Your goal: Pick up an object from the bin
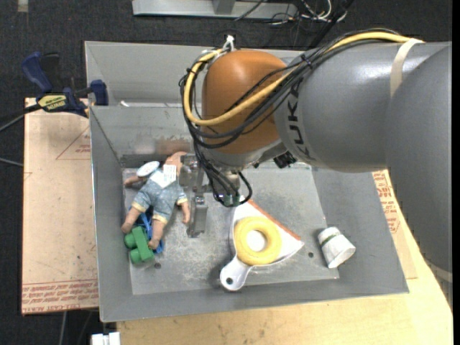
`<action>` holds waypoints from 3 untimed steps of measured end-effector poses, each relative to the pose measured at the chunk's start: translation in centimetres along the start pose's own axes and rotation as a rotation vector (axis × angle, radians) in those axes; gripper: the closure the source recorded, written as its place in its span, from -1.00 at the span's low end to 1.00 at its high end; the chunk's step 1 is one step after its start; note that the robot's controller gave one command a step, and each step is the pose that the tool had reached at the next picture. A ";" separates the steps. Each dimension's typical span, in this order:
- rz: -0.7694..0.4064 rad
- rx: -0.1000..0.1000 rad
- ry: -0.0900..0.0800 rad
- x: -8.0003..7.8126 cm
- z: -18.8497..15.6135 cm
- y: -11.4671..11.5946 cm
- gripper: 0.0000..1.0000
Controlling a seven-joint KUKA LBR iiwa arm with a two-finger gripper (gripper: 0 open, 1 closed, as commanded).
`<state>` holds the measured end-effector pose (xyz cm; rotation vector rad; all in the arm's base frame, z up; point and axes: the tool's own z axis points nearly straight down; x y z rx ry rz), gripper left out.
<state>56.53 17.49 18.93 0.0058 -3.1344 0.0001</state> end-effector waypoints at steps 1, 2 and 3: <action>0.003 -0.001 -0.008 -0.2 -0.5 -0.1 -1.00; -0.229 -0.002 -0.016 -1.6 3.5 1.7 -1.00; -0.445 -0.001 -0.015 -7.4 6.4 4.9 -1.00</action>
Offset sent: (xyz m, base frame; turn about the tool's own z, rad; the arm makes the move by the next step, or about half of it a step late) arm 0.0323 0.0450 -0.1193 -0.6216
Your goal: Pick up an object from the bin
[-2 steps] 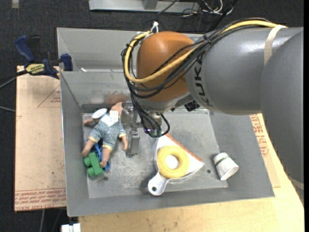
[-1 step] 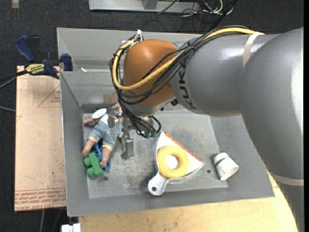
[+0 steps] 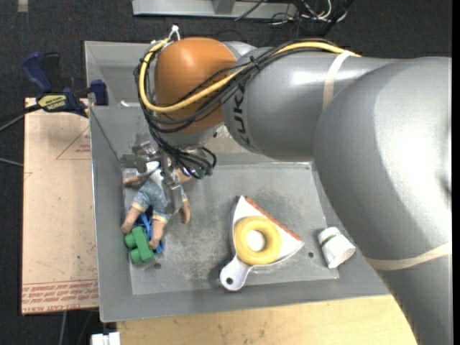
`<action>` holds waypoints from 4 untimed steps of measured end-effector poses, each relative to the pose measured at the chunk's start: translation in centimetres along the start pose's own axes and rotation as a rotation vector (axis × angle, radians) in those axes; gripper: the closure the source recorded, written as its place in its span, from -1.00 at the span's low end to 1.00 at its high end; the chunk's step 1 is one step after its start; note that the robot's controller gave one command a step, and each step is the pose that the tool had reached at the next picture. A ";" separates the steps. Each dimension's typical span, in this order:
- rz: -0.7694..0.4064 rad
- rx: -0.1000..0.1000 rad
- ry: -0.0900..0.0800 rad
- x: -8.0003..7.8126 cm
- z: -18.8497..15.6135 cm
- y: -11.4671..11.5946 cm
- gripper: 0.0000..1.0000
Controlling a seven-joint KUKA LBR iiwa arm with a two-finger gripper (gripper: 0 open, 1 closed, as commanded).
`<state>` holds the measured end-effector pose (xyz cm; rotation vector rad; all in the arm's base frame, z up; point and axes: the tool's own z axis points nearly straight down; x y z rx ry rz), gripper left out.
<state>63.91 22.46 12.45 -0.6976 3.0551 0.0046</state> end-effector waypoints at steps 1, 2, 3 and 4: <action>-0.205 0.001 0.000 2.4 -0.4 2.2 -1.00; -0.161 -0.003 -0.006 1.4 2.7 -1.4 -1.00; -0.555 0.009 -0.006 1.8 4.9 3.1 1.00; -0.568 0.014 -0.005 1.9 5.0 3.5 1.00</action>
Offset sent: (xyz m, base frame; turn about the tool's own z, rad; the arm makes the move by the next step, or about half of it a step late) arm 0.0168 -0.0450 -0.0545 -0.0123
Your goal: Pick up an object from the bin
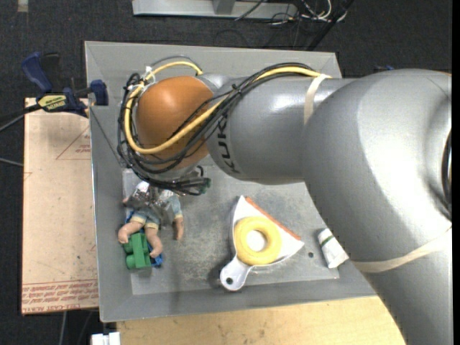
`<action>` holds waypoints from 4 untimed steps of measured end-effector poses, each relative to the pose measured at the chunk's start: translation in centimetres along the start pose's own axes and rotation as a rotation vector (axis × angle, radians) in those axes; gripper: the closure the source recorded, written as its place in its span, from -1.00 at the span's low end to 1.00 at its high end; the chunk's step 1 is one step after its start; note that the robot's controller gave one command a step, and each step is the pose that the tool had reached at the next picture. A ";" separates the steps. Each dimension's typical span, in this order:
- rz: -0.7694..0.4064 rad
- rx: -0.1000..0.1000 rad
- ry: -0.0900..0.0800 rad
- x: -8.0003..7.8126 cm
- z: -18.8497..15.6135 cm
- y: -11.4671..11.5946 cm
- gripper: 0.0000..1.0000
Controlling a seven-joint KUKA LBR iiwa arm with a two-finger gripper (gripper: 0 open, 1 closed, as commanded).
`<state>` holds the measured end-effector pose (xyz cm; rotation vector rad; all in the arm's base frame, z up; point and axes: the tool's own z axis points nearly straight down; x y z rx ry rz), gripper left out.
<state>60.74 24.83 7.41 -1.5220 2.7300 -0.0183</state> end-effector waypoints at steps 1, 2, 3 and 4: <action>0.003 -0.003 0.001 0.1 0.0 0.0 1.00; 0.007 -0.009 0.005 0.2 -1.0 0.2 1.00; 0.007 -0.008 0.003 0.1 -3.0 0.2 1.00; 0.007 -0.003 -0.005 -0.1 -4.2 0.0 1.00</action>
Offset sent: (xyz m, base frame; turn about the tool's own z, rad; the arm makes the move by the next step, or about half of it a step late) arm -0.0001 -0.0002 0.1156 0.0000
